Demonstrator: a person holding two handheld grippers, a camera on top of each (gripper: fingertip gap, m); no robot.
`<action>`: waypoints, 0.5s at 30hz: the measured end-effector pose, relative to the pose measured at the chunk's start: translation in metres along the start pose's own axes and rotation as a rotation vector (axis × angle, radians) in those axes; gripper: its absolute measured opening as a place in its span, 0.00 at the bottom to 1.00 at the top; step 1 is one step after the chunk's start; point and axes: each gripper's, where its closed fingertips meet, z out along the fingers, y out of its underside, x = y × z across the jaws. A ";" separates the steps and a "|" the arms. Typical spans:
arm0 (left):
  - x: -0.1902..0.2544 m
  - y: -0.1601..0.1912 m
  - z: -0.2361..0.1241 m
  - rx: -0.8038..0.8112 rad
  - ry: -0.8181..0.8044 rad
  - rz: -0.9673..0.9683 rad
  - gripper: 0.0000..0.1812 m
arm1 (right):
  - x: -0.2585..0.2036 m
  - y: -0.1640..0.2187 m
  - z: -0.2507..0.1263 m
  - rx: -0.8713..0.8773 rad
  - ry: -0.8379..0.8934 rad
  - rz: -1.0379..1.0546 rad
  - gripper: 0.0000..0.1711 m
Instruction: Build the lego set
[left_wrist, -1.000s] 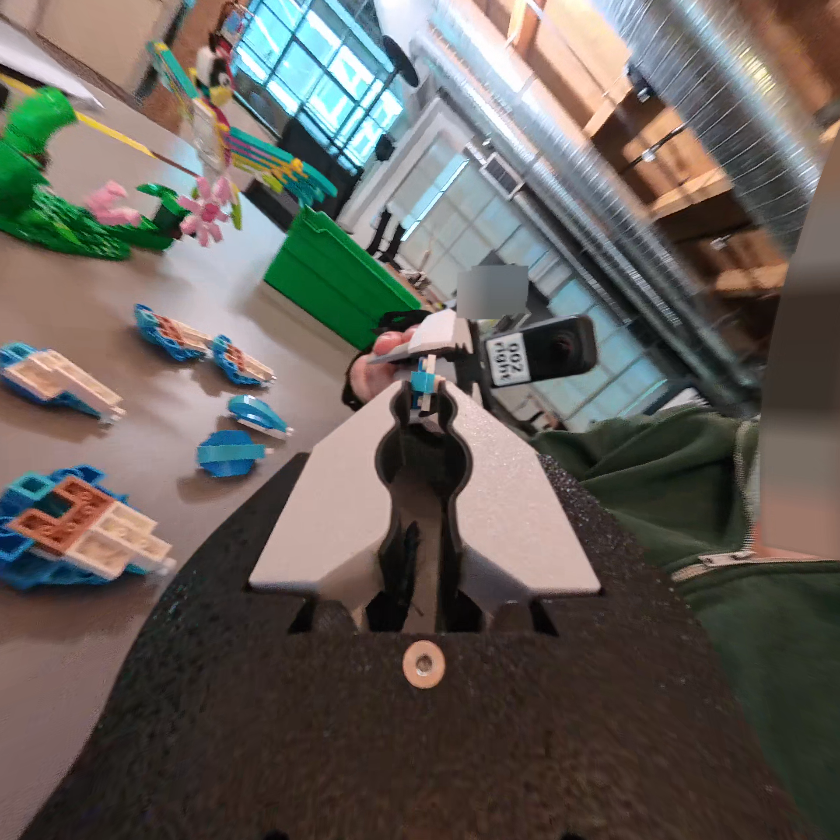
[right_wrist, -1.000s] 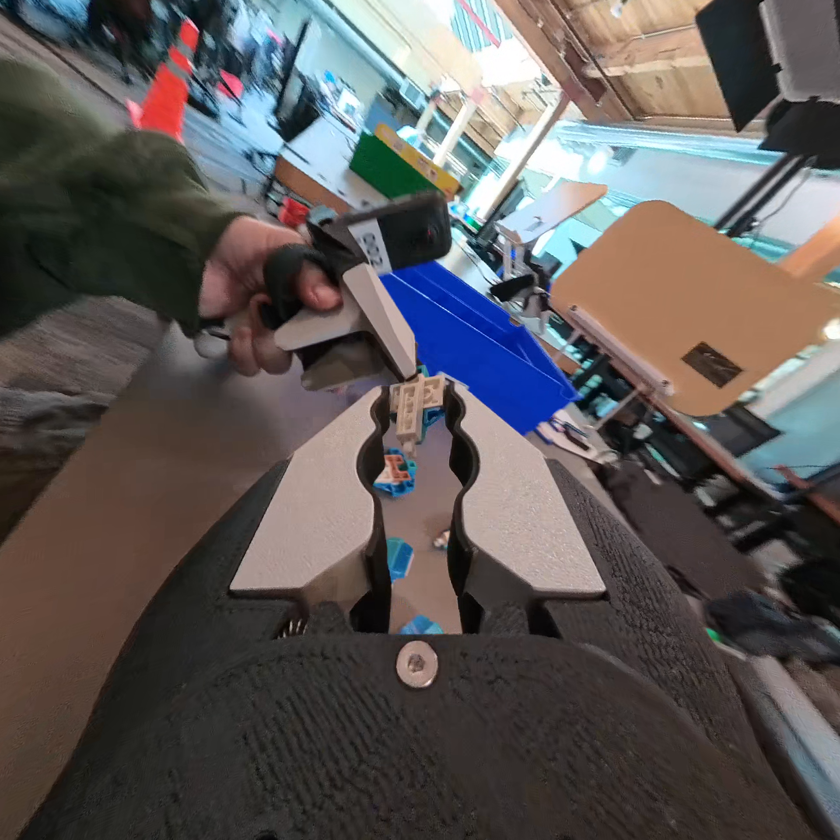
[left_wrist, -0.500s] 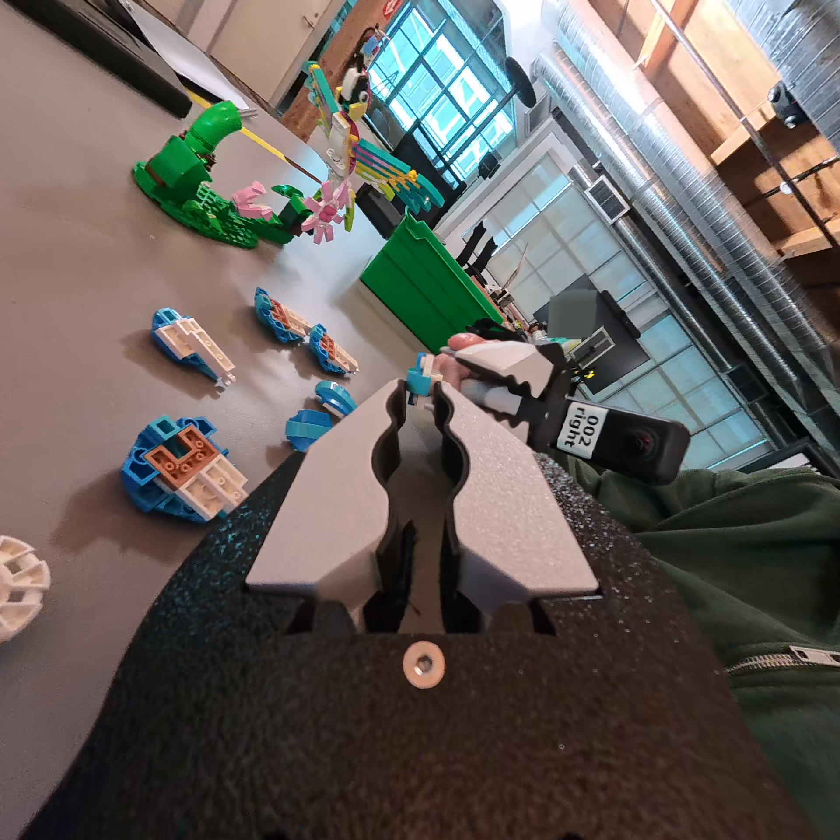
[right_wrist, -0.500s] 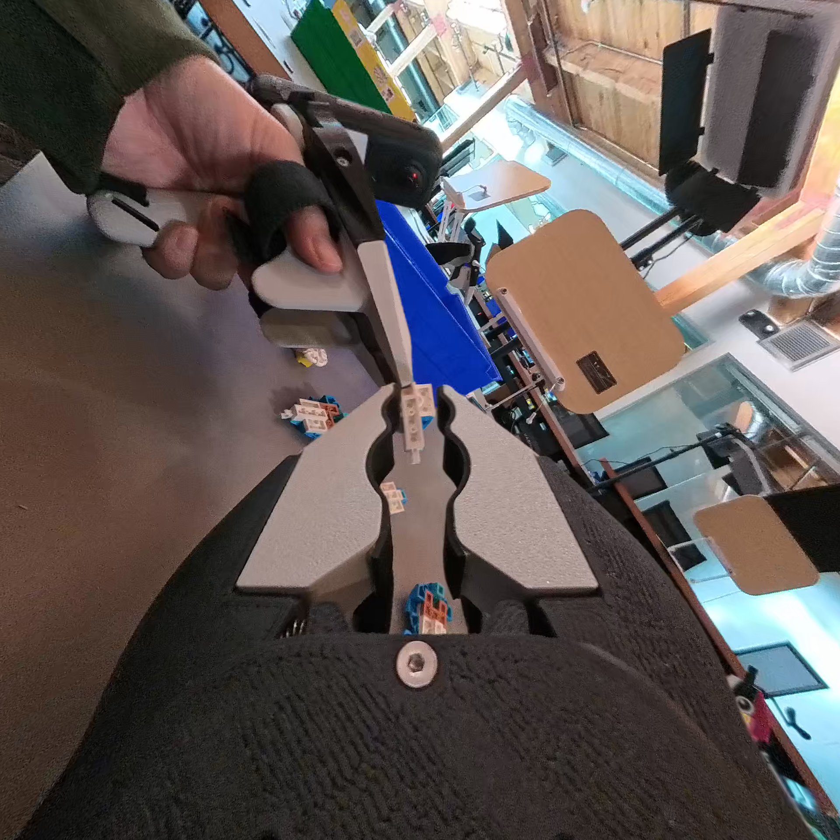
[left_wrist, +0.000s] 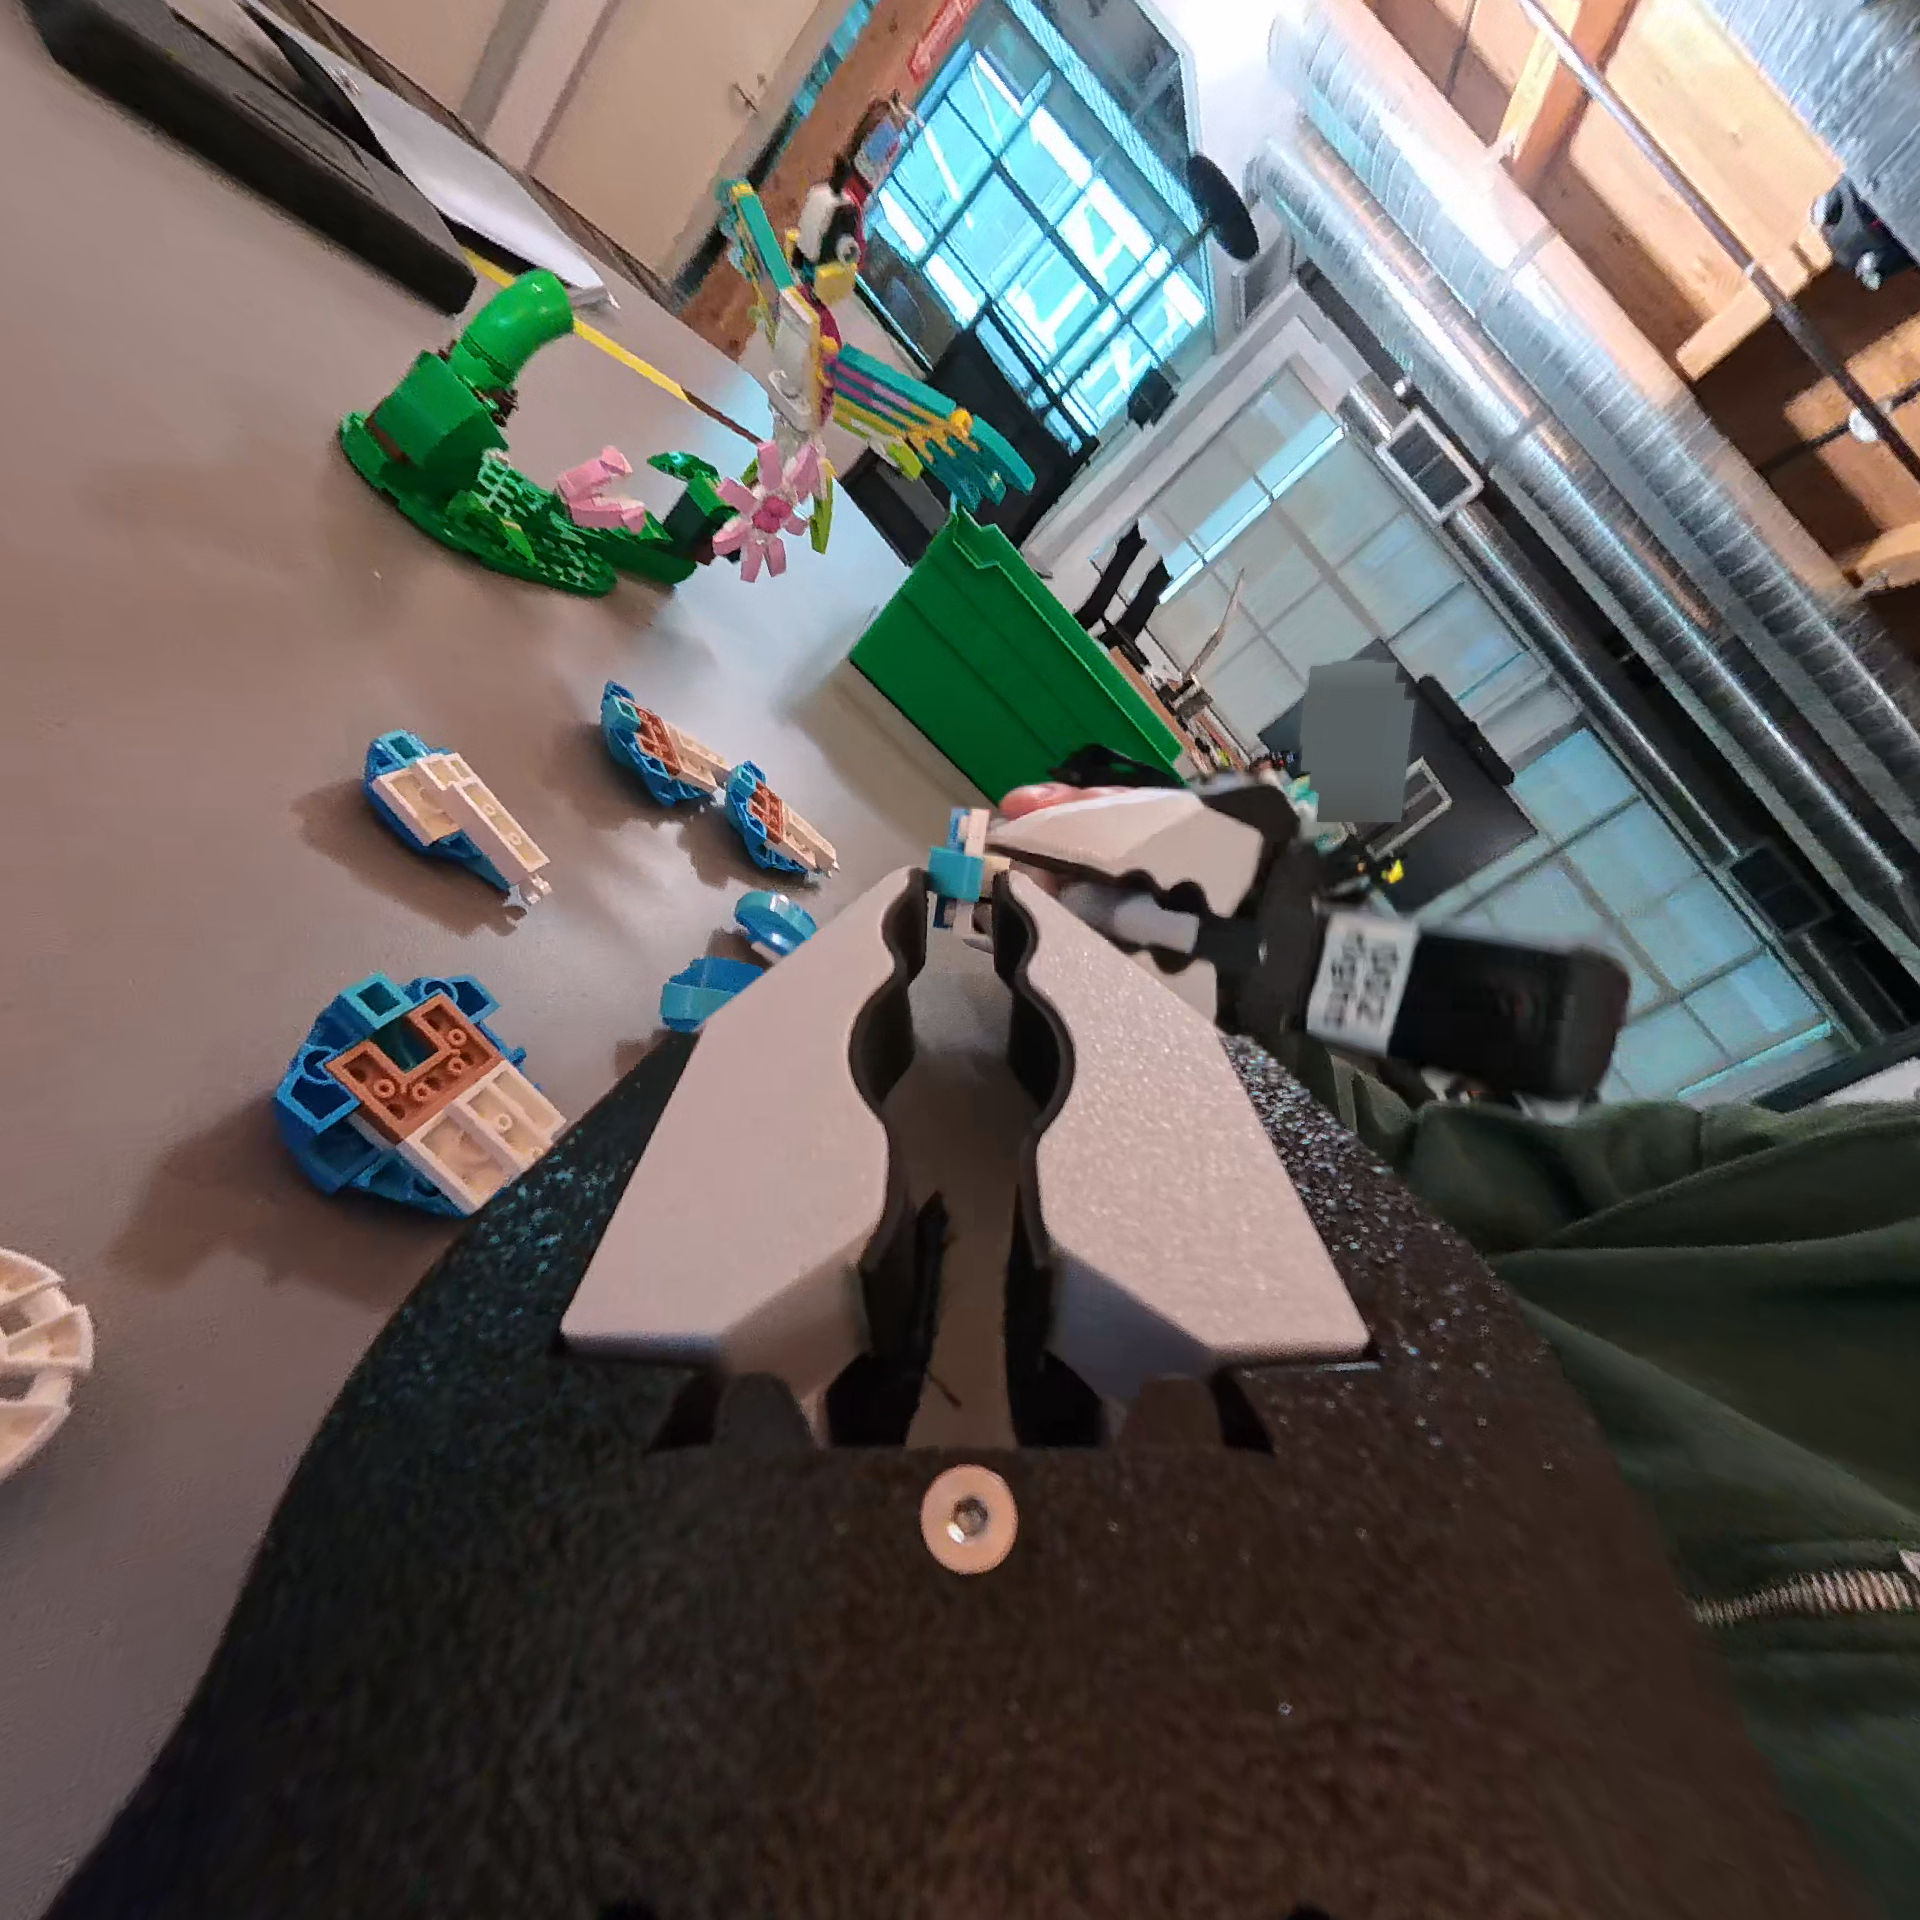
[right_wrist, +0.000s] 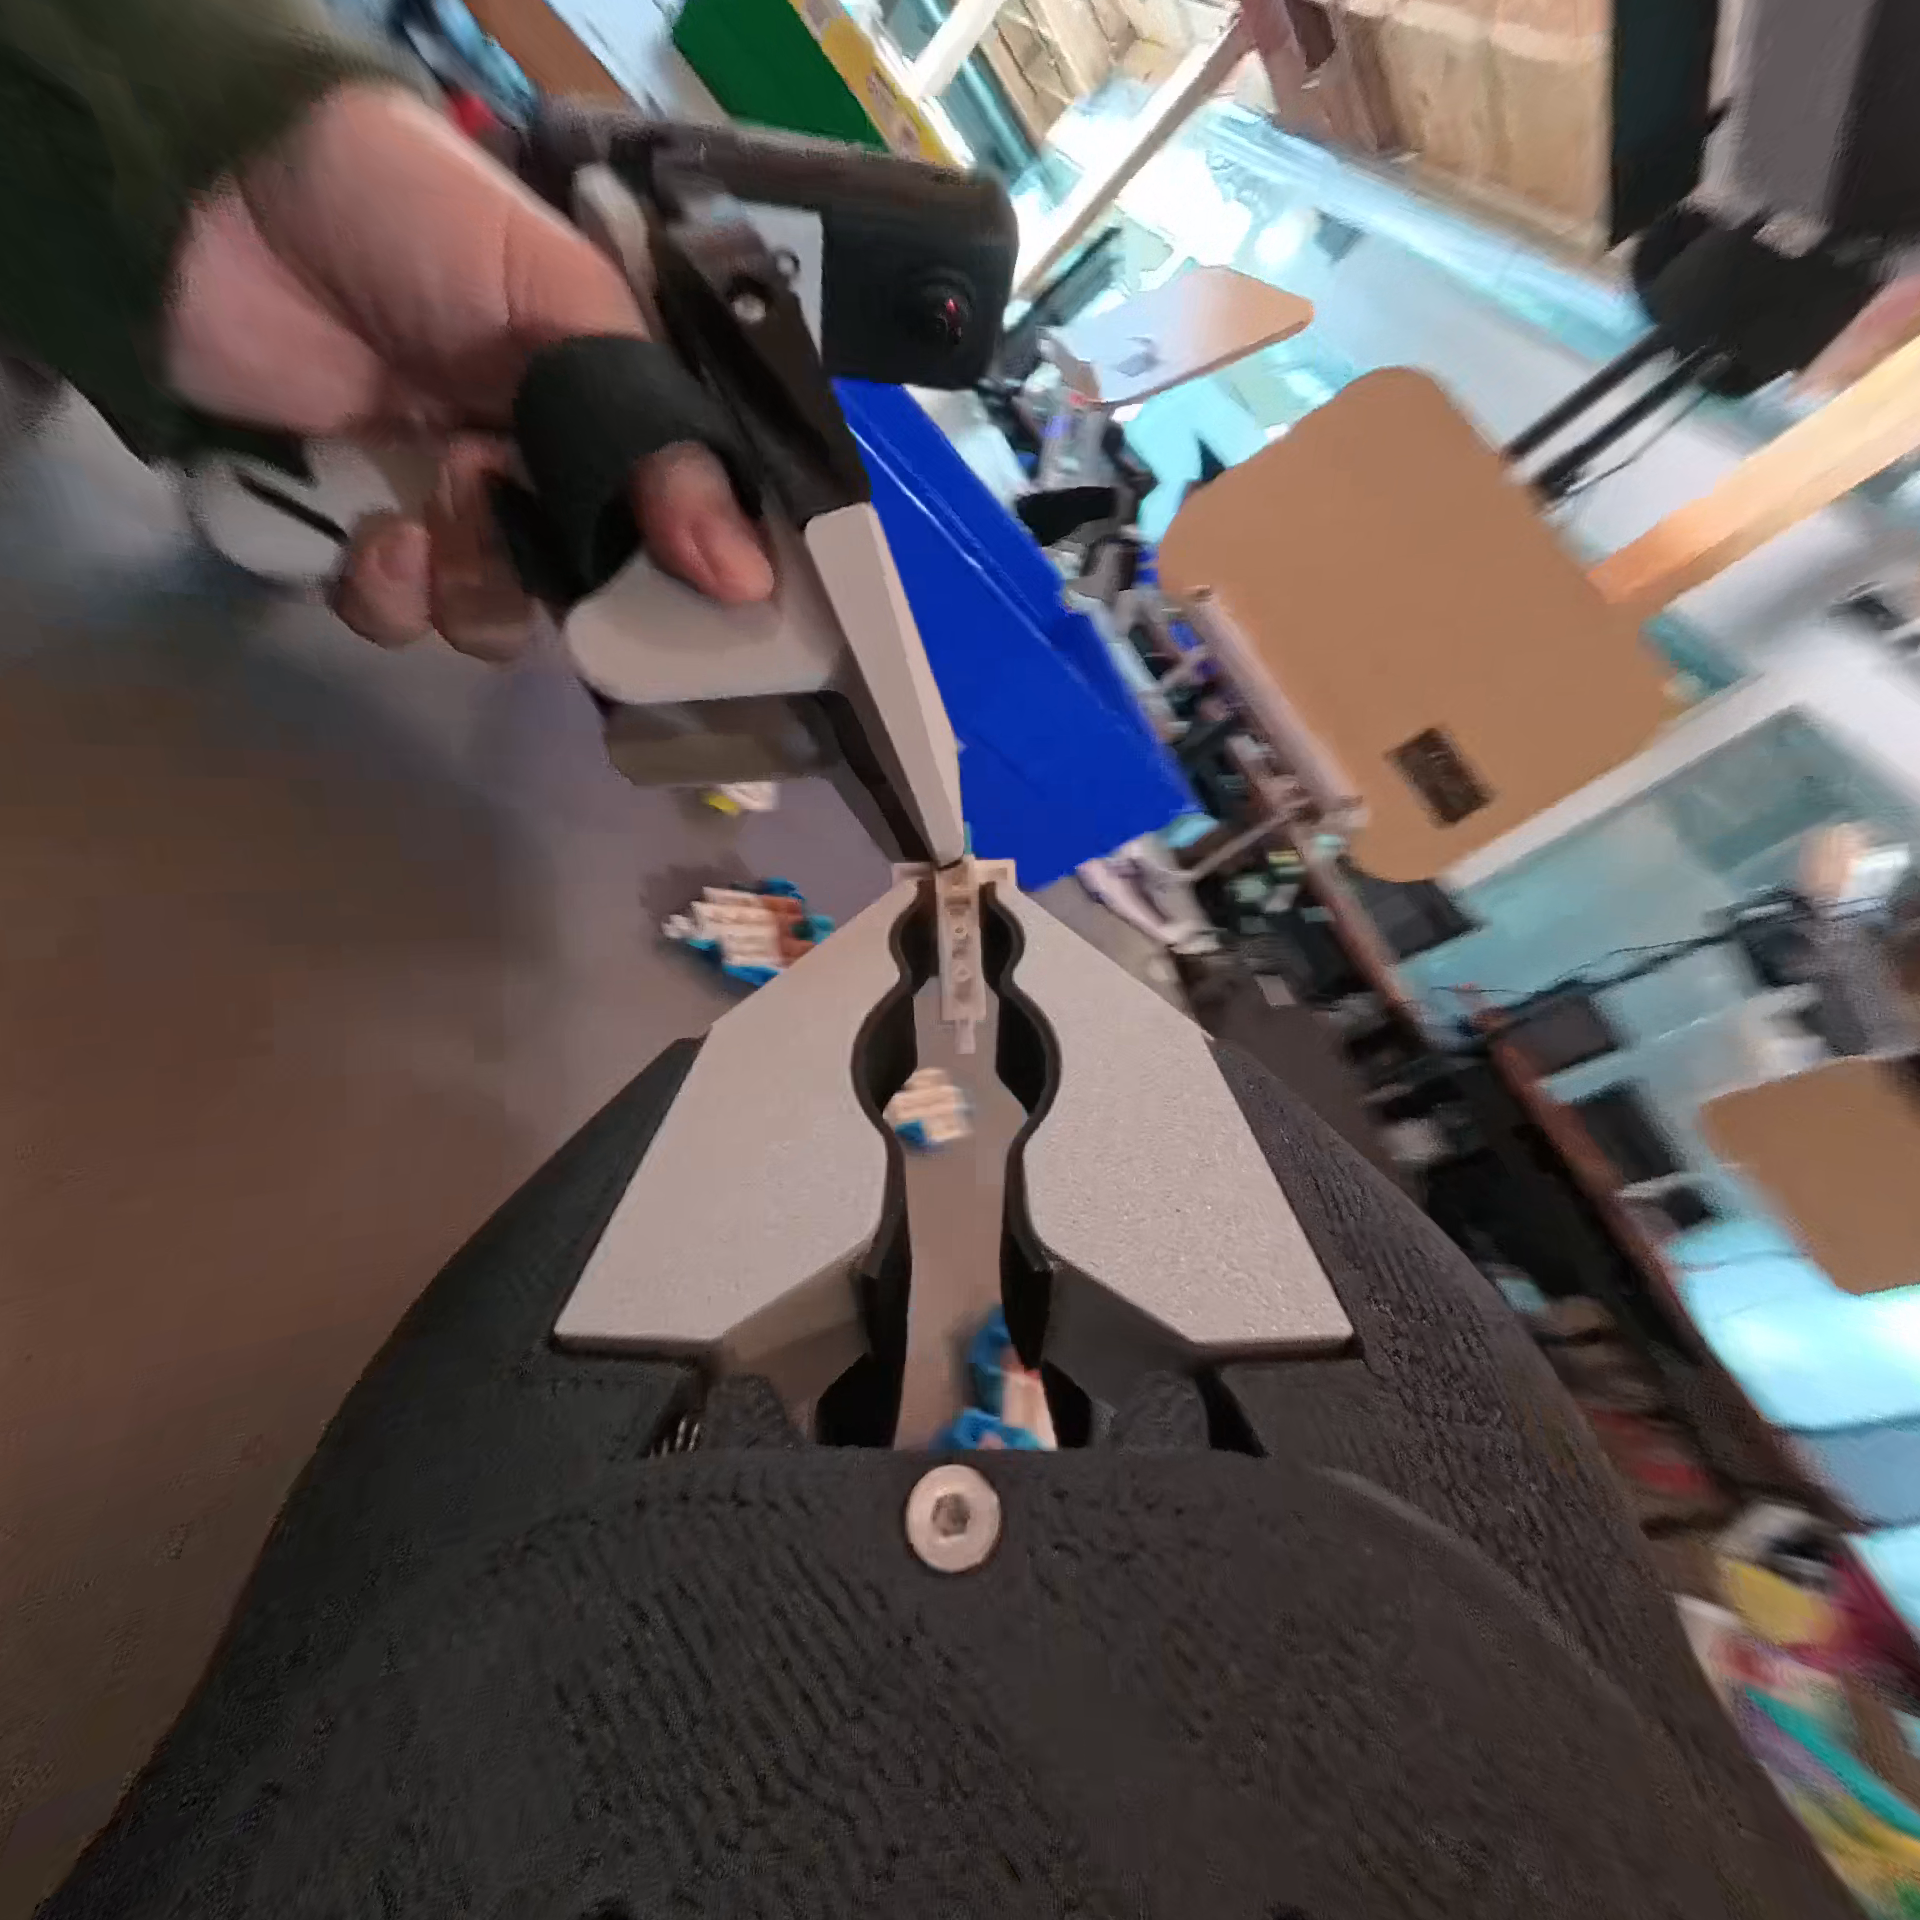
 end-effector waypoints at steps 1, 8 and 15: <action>-0.003 -0.002 0.000 0.020 -0.021 -0.015 0.05 | 0.002 -0.001 0.001 -0.012 0.057 -0.103 0.07; -0.001 0.005 0.007 0.044 0.011 -0.101 0.05 | 0.006 0.024 0.010 -0.242 0.190 -0.426 0.13; -0.005 0.006 0.000 -0.137 -0.280 0.830 0.25 | -0.015 0.033 0.000 -0.131 -0.142 0.038 0.12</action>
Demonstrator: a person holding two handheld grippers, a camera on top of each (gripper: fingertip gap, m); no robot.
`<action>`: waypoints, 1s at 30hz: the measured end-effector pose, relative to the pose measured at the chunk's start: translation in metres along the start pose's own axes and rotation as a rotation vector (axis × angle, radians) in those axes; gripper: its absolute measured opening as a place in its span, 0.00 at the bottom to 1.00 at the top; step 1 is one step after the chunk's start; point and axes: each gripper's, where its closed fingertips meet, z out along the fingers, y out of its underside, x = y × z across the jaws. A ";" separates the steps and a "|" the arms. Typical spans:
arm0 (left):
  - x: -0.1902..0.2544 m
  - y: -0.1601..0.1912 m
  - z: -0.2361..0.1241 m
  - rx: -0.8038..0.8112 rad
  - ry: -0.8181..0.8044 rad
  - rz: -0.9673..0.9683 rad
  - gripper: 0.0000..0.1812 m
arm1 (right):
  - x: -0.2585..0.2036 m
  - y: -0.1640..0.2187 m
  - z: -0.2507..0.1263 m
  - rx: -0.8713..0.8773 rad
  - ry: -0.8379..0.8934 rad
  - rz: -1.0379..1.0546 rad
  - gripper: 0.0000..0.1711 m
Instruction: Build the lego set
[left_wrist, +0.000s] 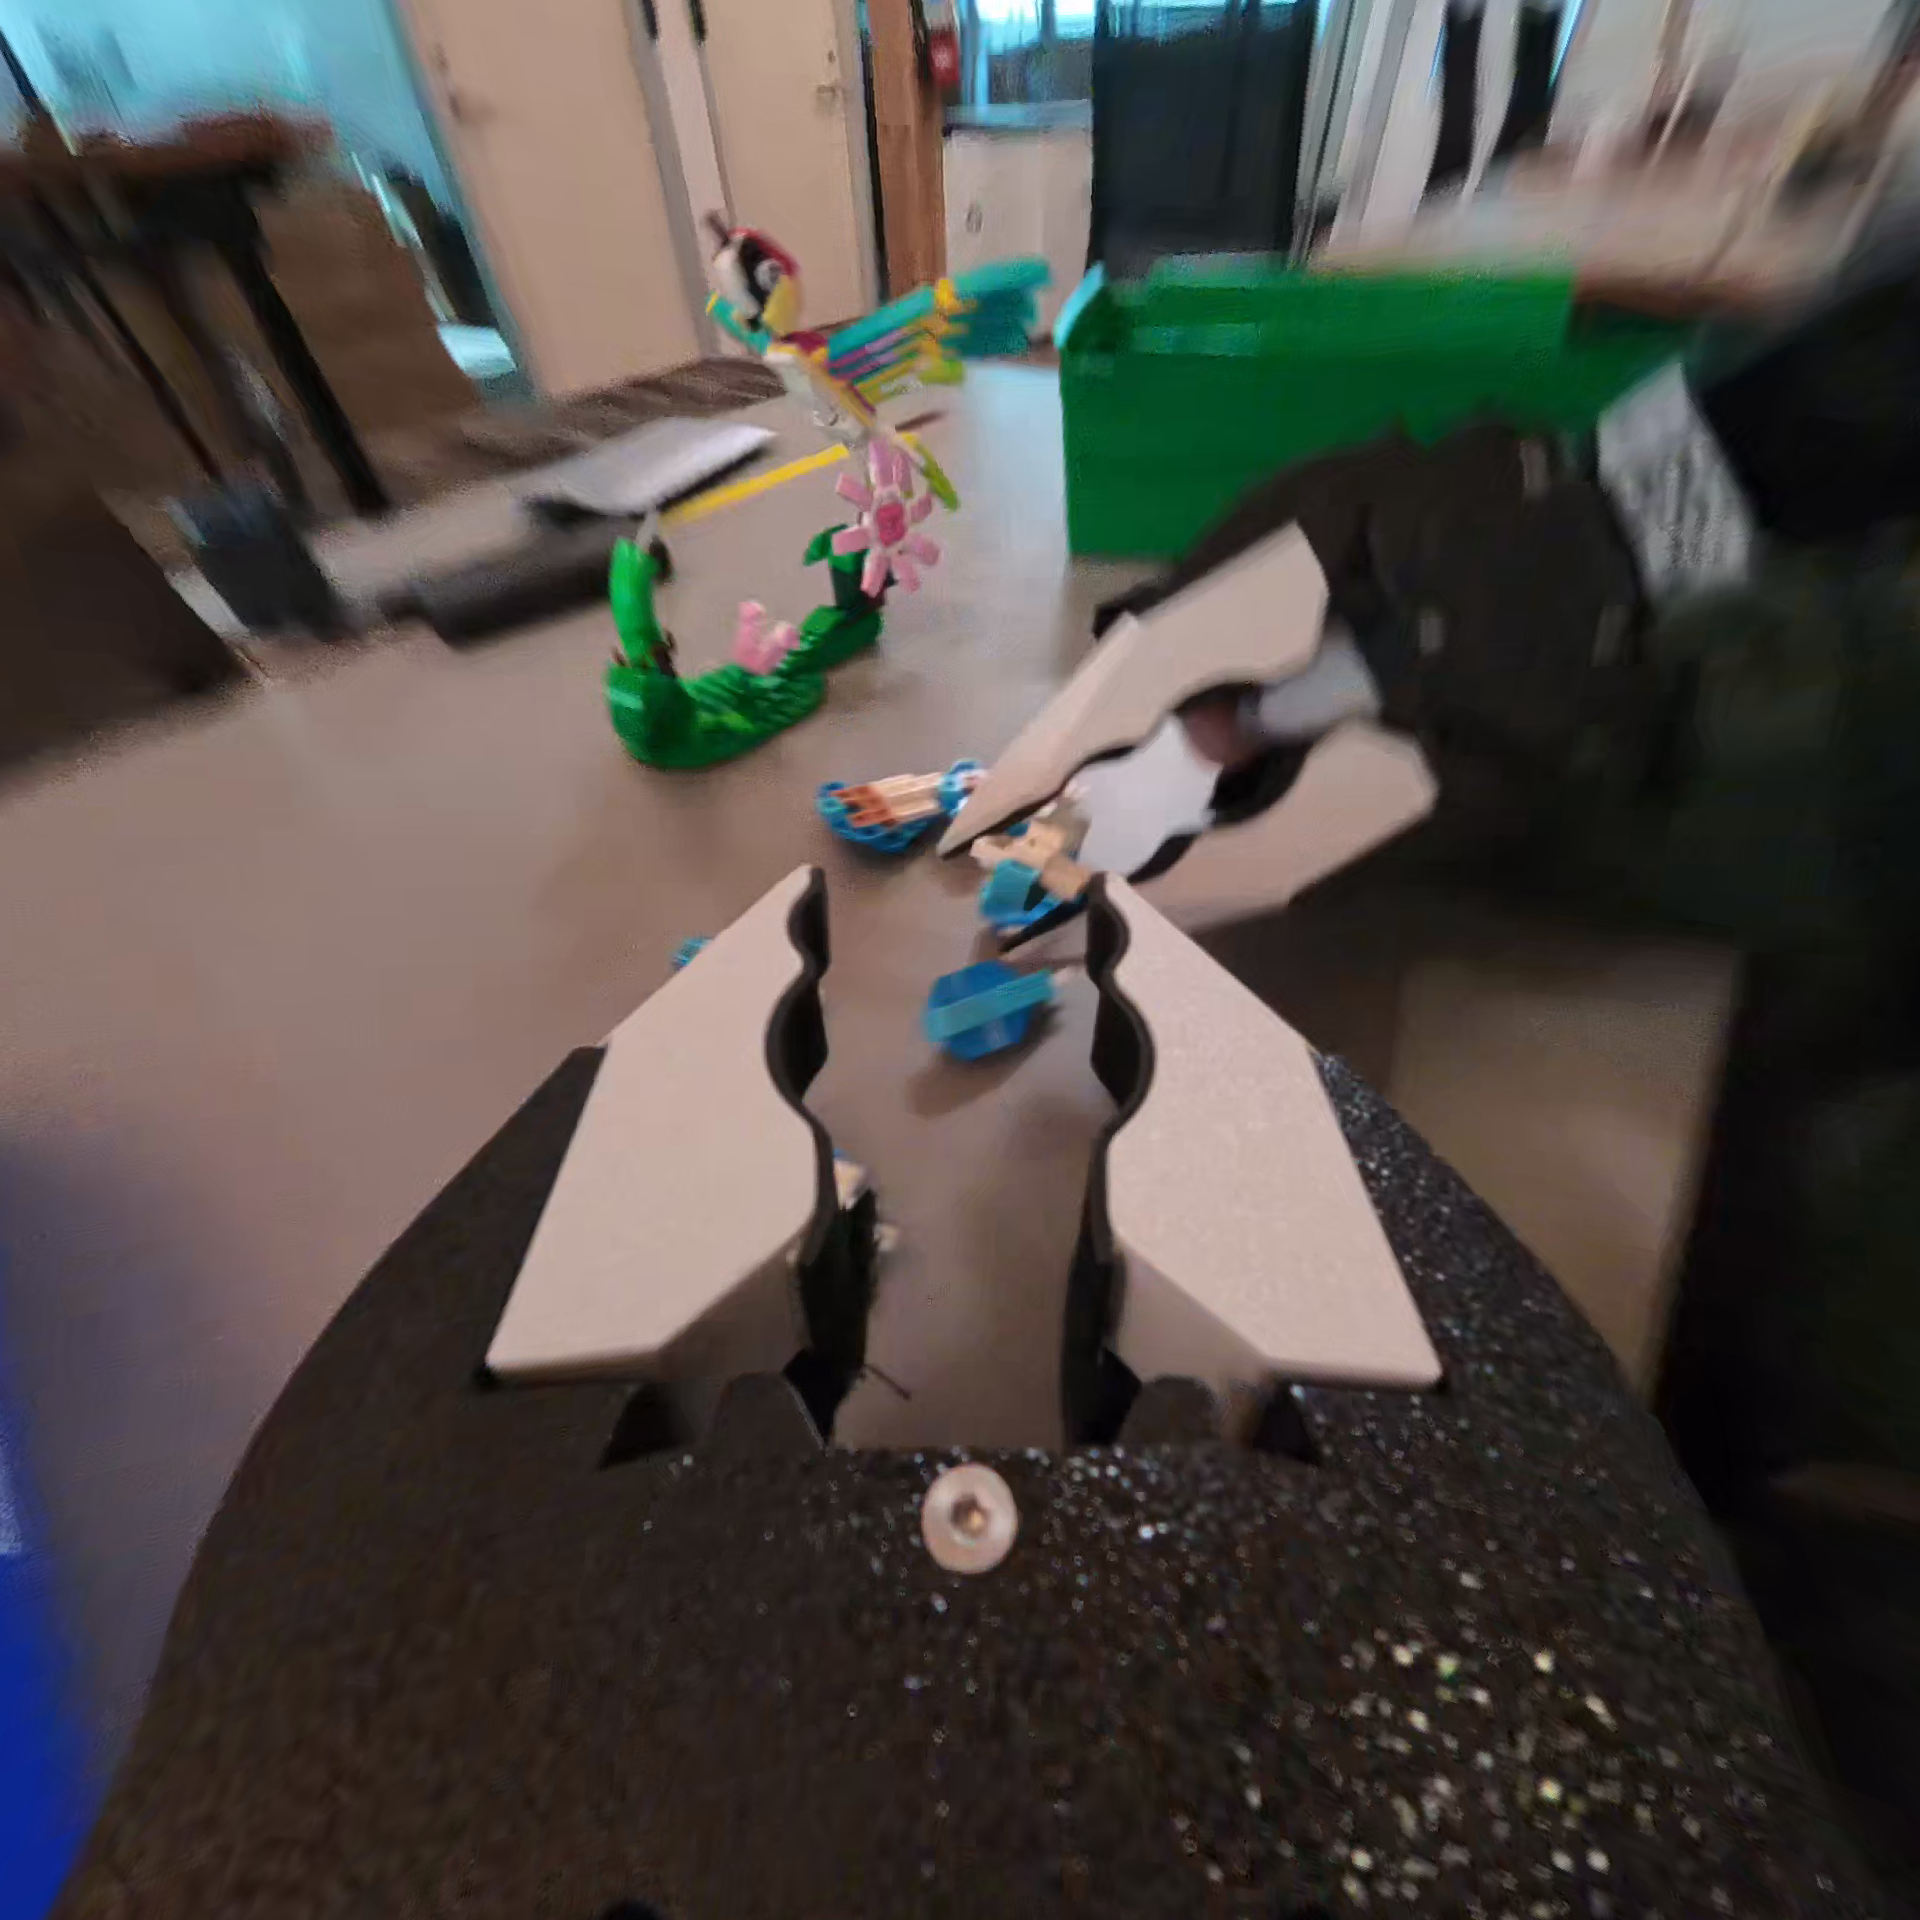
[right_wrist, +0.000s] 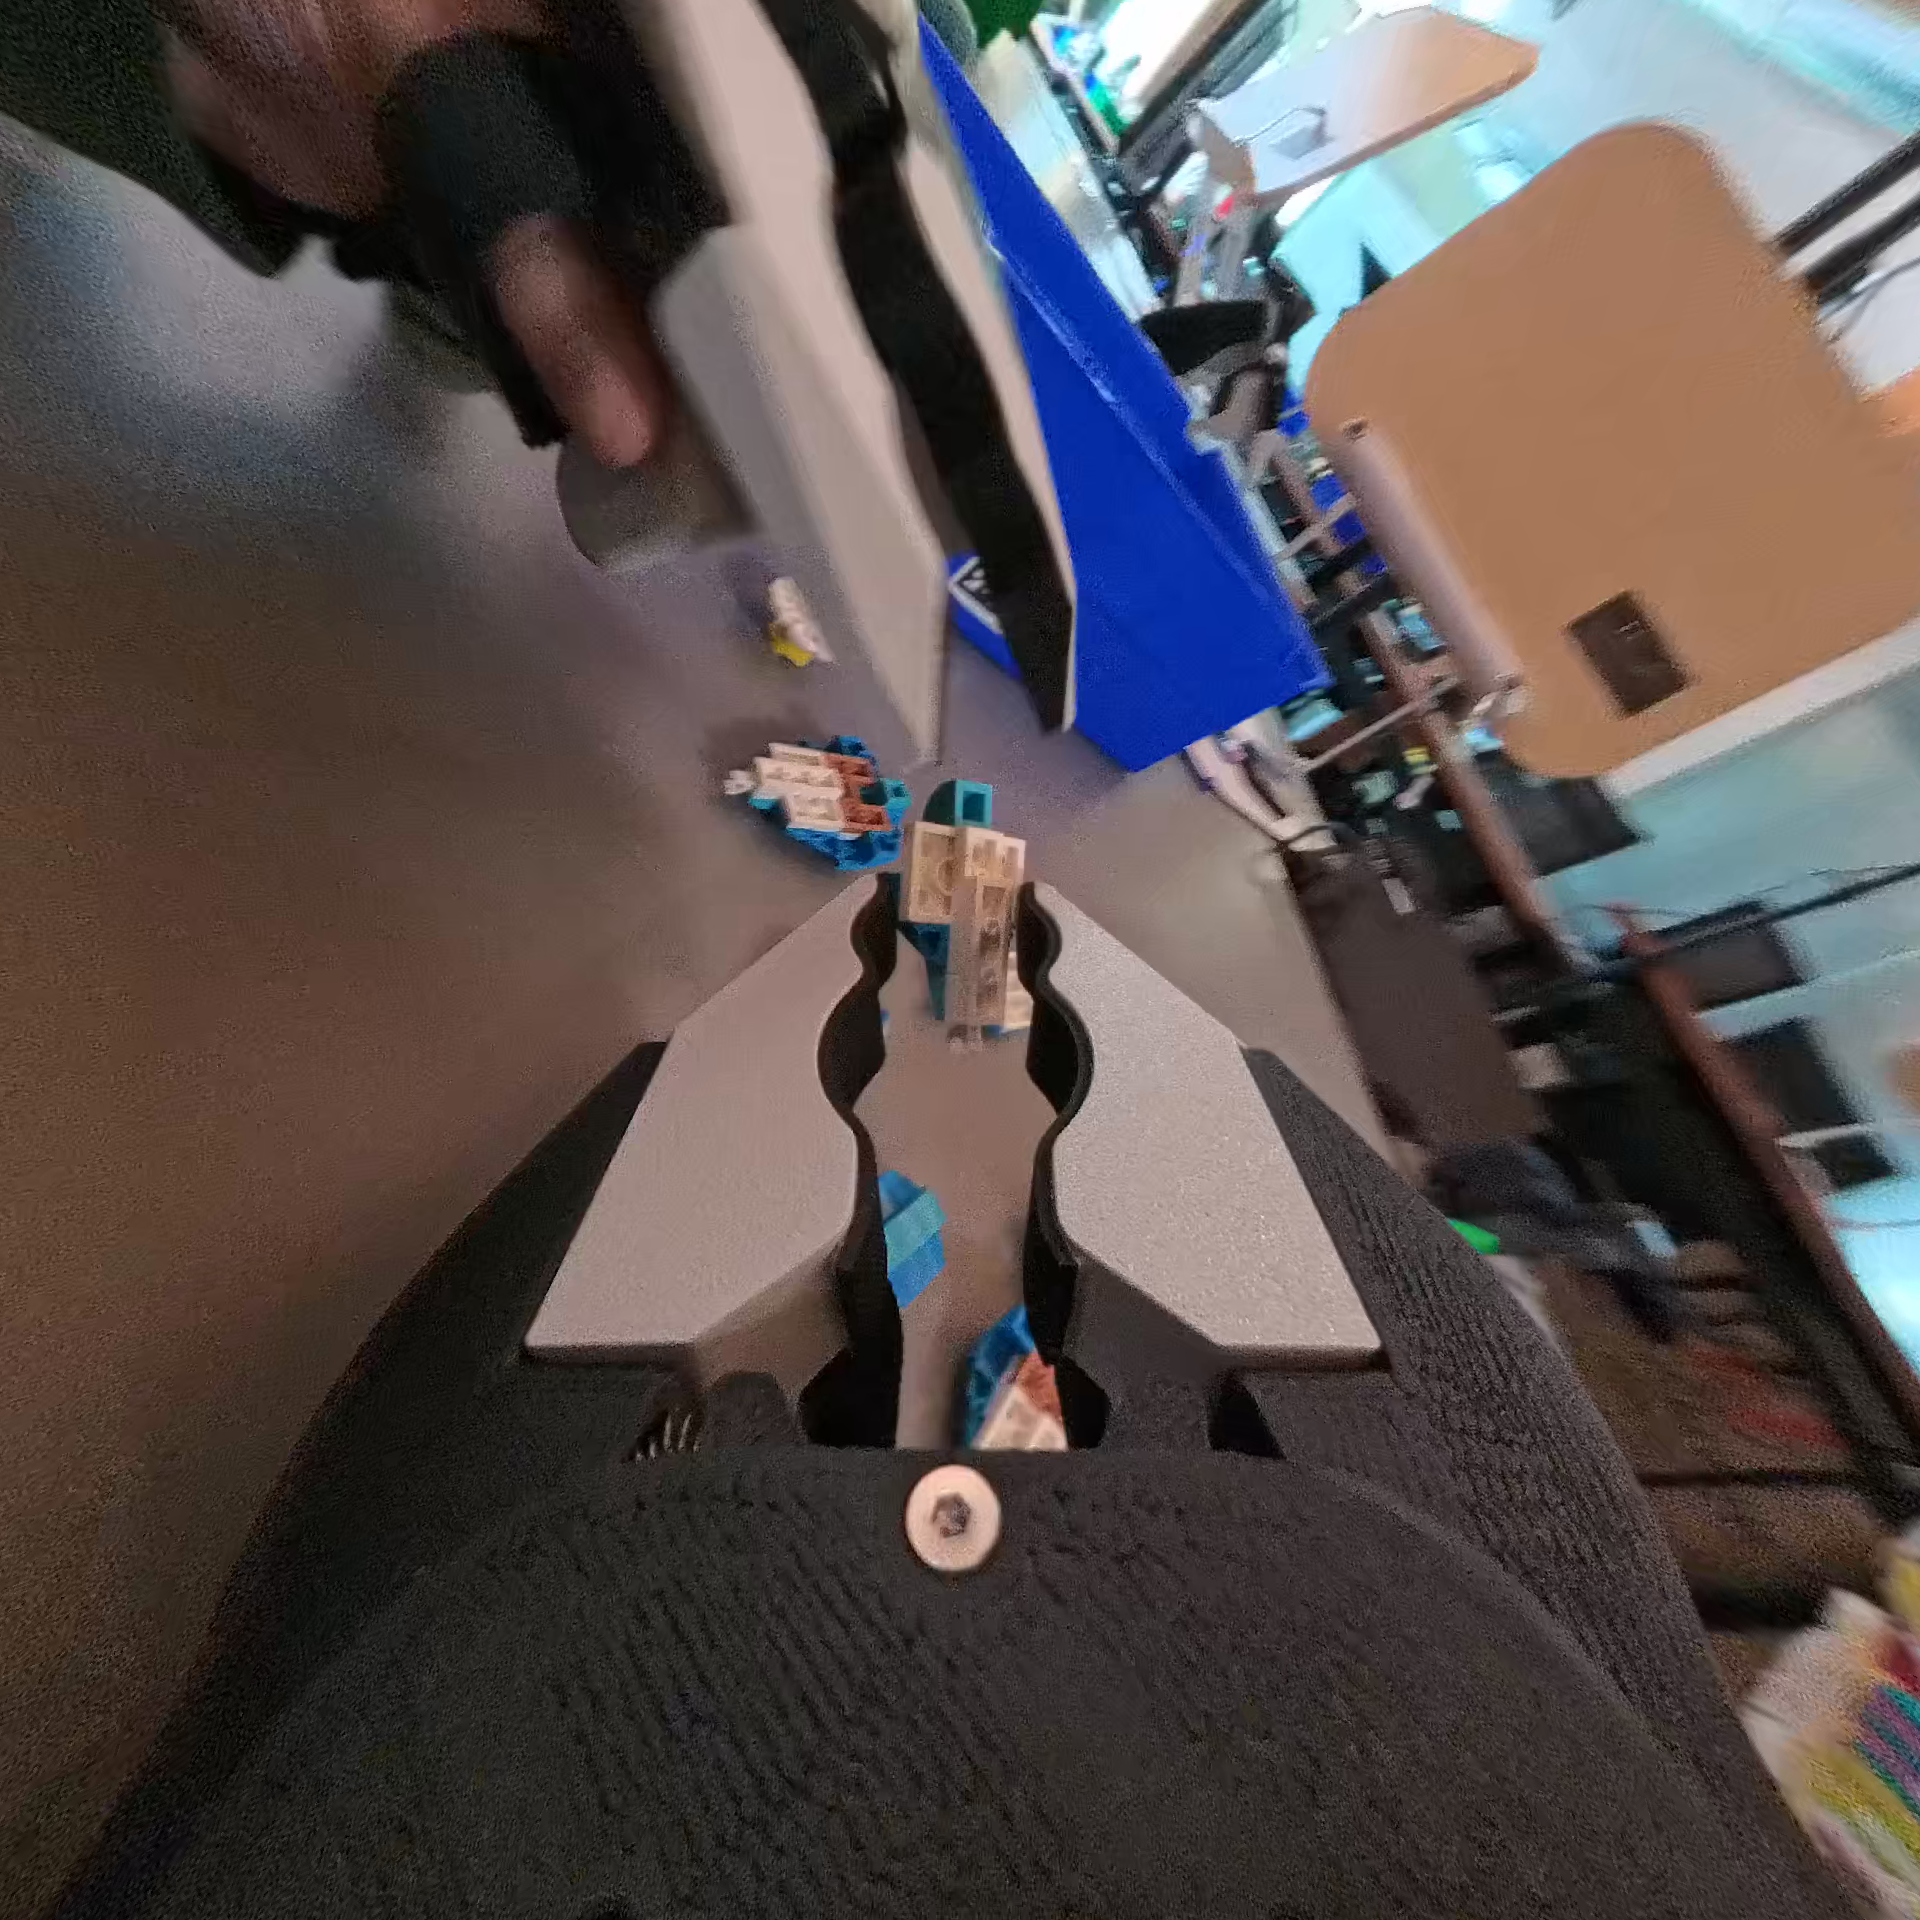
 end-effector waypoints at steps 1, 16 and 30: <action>0.003 0.003 -0.002 -0.032 -0.033 0.208 0.26 | -0.005 0.001 -0.001 0.010 -0.061 0.046 0.12; 0.050 0.029 0.002 -0.163 0.050 0.899 0.08 | -0.054 -0.008 -0.023 0.115 -0.509 0.259 0.12; 0.060 0.028 0.003 -0.141 0.021 1.093 0.05 | -0.057 -0.012 -0.032 0.134 -0.590 0.335 0.12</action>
